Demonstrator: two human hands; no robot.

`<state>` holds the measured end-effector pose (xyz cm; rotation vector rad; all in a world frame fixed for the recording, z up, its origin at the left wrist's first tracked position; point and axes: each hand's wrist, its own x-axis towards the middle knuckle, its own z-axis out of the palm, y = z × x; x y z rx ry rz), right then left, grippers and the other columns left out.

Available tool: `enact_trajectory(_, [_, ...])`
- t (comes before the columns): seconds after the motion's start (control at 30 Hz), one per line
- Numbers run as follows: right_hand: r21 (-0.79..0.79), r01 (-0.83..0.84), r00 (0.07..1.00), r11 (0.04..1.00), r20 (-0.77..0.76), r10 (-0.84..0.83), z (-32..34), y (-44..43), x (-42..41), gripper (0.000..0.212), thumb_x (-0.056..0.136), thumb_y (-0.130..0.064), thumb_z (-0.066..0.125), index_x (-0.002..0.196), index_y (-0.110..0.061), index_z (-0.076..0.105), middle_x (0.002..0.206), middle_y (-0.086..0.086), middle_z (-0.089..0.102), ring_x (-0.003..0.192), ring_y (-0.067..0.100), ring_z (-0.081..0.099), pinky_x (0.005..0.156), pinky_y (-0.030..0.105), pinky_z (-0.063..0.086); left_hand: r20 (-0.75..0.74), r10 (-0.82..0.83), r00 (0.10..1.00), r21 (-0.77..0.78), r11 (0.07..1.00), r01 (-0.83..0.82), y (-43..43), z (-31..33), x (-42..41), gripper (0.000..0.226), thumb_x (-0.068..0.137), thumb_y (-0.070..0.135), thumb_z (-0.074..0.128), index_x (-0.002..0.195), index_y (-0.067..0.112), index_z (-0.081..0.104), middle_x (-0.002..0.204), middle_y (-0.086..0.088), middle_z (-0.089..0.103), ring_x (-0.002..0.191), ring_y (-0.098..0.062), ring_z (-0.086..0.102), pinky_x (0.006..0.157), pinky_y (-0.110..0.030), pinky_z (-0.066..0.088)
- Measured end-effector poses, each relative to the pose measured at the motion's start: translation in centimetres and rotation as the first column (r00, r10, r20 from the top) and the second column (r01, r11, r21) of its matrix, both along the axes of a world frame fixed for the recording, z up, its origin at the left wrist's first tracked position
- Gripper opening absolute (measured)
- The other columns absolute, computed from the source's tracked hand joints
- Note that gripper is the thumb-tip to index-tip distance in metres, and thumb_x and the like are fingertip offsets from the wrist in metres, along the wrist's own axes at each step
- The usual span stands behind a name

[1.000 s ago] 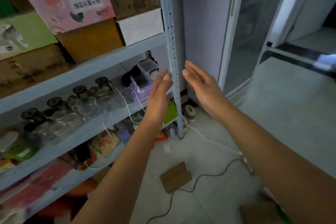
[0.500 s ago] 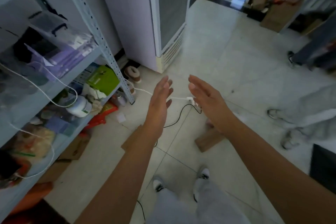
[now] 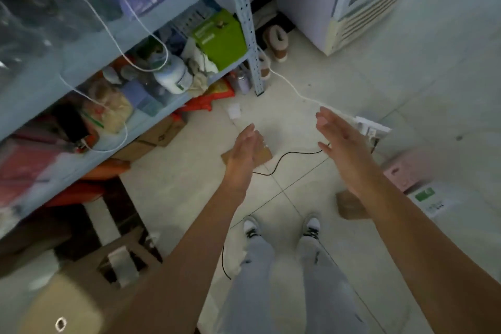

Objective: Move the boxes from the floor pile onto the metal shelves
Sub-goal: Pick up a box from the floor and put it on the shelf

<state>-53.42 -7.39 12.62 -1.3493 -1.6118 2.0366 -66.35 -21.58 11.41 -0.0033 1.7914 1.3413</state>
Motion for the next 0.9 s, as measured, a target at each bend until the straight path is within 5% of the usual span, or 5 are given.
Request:
enact_trajectory(0.1, [-0.038,-0.039,0.998,0.999,0.052,0.041,-7.6,0.9,-2.0,0.048,0.097,-0.038,0.056,0.144,-0.029,0.048,0.144,-0.013,0.052,0.128,0.001,0.049,0.111,0.038,0.041,0.042,0.080,0.996,-0.069,0.995,-0.077,-0.4,-7.2,-0.8,0.028,0.100,0.041,0.043,0.127,0.038,0.052,0.129,0.010,0.057,0.118,-0.007,0.054,0.092,-0.022,0.042])
enact_trajectory(0.23, [-0.095,-0.112,0.986,0.989,0.110,0.122,-18.9,0.0,-4.2,0.053,0.096,-0.043,0.055,0.146,-0.028,0.044,0.149,-0.009,0.046,0.134,0.006,0.045,0.116,0.042,0.034,0.024,0.177,0.984,-0.153,0.973,-0.172,-1.4,-17.9,-1.7,0.041,0.104,0.033,0.037,0.144,0.029,0.043,0.137,0.005,0.051,0.129,-0.012,0.048,0.110,-0.033,0.037])
enact_trajectory(0.5, [-0.158,-0.133,0.959,0.978,0.229,0.167,-40.7,-1.6,-6.5,0.057,0.091,-0.047,0.055,0.144,-0.027,0.047,0.148,-0.009,0.047,0.136,0.009,0.042,0.116,0.044,0.033,0.046,0.340,0.939,-0.338,0.890,-0.306,-5.2,-39.3,-4.3,0.044,0.103,0.033,0.040,0.145,0.021,0.044,0.138,0.001,0.053,0.131,-0.014,0.048,0.114,-0.039,0.034])
enact_trajectory(0.73, [-0.108,-0.198,0.919,0.974,0.325,0.222,-53.2,-1.7,-11.6,0.055,0.097,-0.042,0.053,0.147,-0.023,0.041,0.152,-0.002,0.042,0.138,0.015,0.040,0.114,0.031,0.027,-0.049,0.329,0.943,-0.486,0.817,-0.310,-7.2,-51.4,-9.5,0.053,0.102,0.036,0.041,0.152,0.020,0.031,0.154,-0.007,0.037,0.138,-0.027,0.039,0.098,-0.031,0.030])
enact_trajectory(0.9, [-0.021,-0.232,0.916,0.972,0.331,0.226,-59.9,-0.9,-16.7,0.060,0.096,-0.043,0.054,0.150,-0.022,0.037,0.155,-0.001,0.038,0.141,0.017,0.037,0.116,0.034,0.029,-0.055,0.373,0.926,-0.517,0.783,-0.346,-8.5,-58.3,-13.5,0.066,0.100,0.049,0.043,0.156,0.024,0.019,0.161,-0.004,0.024,0.145,-0.028,0.030,0.112,-0.043,0.028])
